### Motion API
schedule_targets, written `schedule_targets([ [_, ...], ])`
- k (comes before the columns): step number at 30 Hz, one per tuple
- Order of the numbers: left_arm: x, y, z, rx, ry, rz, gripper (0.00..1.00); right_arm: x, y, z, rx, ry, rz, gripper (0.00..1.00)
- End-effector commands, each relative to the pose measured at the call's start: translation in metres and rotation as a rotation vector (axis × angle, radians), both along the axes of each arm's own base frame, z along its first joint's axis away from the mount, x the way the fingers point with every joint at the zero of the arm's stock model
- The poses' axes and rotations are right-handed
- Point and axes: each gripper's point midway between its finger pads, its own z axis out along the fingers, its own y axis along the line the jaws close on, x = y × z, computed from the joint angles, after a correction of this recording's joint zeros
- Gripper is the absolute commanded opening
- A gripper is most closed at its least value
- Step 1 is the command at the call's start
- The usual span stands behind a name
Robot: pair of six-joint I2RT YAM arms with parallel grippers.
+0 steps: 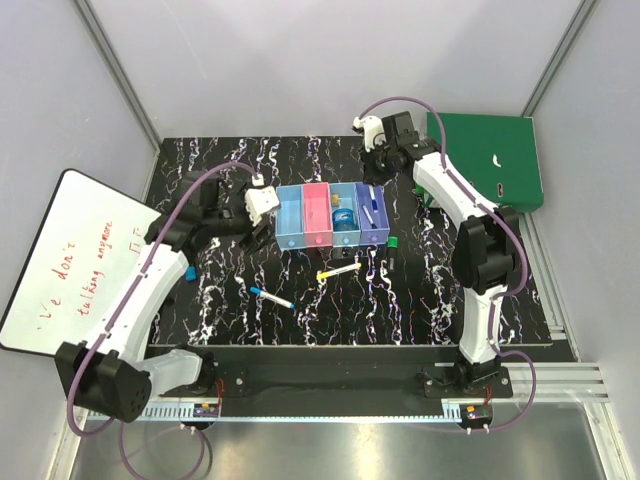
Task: Sort the stationery into containers
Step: Place the pen in the storage box, then pick up the pen from the center of the board.
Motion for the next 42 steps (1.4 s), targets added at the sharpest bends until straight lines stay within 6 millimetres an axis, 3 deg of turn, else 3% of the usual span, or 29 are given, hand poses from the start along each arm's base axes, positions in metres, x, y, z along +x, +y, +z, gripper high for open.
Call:
schedule_targets([
  [1, 0.004, 0.012, 0.015, 0.055, -0.139, 0.000, 0.74, -0.004, -0.002, -0.015, 0.012, 0.035, -0.002, 0.05],
  [10, 0.002, 0.016, 0.003, 0.088, -0.149, -0.024, 0.74, -0.035, -0.013, -0.061, -0.003, 0.177, -0.040, 0.11],
  [12, 0.002, 0.018, -0.004, 0.109, -0.149, -0.029, 0.74, -0.040, -0.017, -0.068, -0.018, 0.193, -0.050, 0.21],
  [13, 0.002, 0.018, -0.007, 0.118, -0.151, -0.036, 0.74, -0.041, -0.020, -0.069, -0.028, 0.194, -0.057, 0.37],
  [17, 0.001, 0.028, -0.027, 0.201, -0.177, -0.056, 0.74, -0.041, -0.023, -0.068, -0.040, 0.183, -0.063, 0.56],
  [23, 0.007, 0.047, -0.047, 0.307, -0.178, -0.008, 0.74, -0.032, -0.025, -0.050, -0.044, 0.126, -0.079, 0.71],
  [28, 0.022, 0.065, -0.049, 0.288, -0.120, 0.203, 0.74, -0.024, -0.027, -0.007, -0.023, 0.029, -0.106, 0.73],
  [32, 0.035, 0.093, -0.062, 0.293, -0.002, 0.428, 0.75, -0.025, -0.037, 0.034, -0.016, -0.059, -0.150, 0.76],
  [36, 0.035, 0.121, -0.080, 0.294, 0.137, 0.587, 0.74, -0.036, -0.052, 0.055, -0.041, -0.101, -0.200, 0.79],
  [42, 0.028, 0.149, -0.105, 0.292, 0.338, 0.717, 0.72, -0.075, -0.075, 0.040, -0.098, -0.033, -0.247, 0.78],
])
